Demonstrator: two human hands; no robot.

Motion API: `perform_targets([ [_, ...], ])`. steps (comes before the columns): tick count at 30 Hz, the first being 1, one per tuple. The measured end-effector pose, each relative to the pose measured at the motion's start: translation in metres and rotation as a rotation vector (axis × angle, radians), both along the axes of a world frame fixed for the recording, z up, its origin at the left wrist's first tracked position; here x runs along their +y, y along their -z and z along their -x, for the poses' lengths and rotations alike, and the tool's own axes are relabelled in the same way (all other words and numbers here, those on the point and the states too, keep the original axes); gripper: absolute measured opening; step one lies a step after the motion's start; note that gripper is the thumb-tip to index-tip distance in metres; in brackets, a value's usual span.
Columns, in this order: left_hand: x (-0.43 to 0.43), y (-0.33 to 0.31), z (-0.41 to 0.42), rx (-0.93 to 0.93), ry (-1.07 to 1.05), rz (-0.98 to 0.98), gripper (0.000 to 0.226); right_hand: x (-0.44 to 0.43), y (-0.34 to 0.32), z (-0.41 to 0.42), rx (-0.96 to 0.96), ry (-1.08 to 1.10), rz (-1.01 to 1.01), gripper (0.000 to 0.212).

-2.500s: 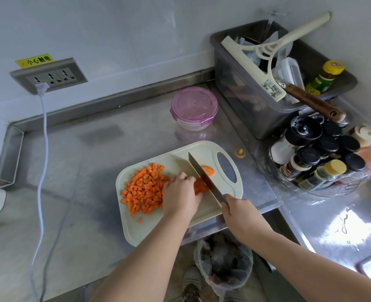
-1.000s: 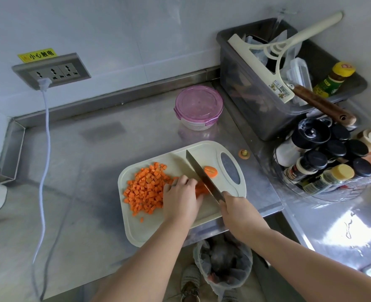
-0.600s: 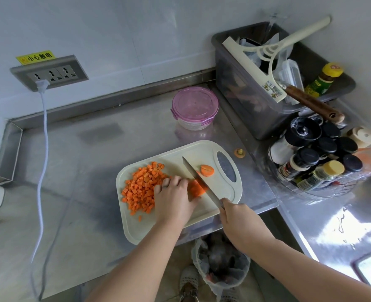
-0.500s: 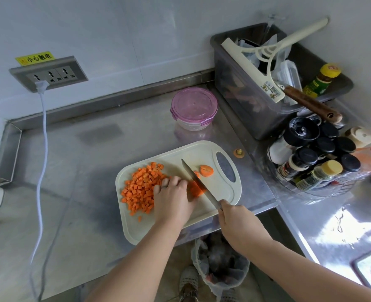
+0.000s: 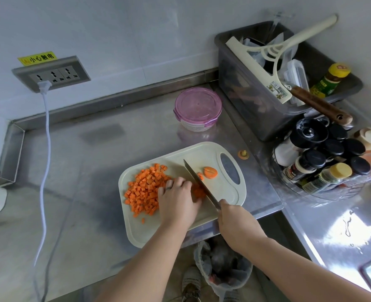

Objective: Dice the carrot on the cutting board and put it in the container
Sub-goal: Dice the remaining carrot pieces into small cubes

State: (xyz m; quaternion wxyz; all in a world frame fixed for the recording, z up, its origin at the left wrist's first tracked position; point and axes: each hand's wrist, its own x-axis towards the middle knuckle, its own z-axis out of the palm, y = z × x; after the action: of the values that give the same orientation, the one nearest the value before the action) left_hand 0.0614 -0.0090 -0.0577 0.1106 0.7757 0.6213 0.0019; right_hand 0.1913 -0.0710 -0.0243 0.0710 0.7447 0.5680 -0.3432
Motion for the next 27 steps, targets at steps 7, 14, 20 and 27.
perform_targets([
  [7,-0.004,0.000,0.001,-0.022,-0.013,-0.031,0.044,0.004,-0.004,-0.008,0.111,0.057,-0.118,0.027],
  [14,-0.009,-0.003,0.007,-0.029,-0.037,-0.061,0.038,-0.014,-0.007,-0.004,0.049,0.011,-0.163,0.025],
  [20,-0.008,-0.008,0.004,0.020,-0.026,-0.016,0.040,-0.017,-0.008,0.003,0.052,0.004,-0.132,0.028],
  [27,-0.007,-0.007,0.004,0.022,-0.023,0.003,0.038,-0.016,-0.005,0.006,0.023,0.008,-0.082,0.035],
])
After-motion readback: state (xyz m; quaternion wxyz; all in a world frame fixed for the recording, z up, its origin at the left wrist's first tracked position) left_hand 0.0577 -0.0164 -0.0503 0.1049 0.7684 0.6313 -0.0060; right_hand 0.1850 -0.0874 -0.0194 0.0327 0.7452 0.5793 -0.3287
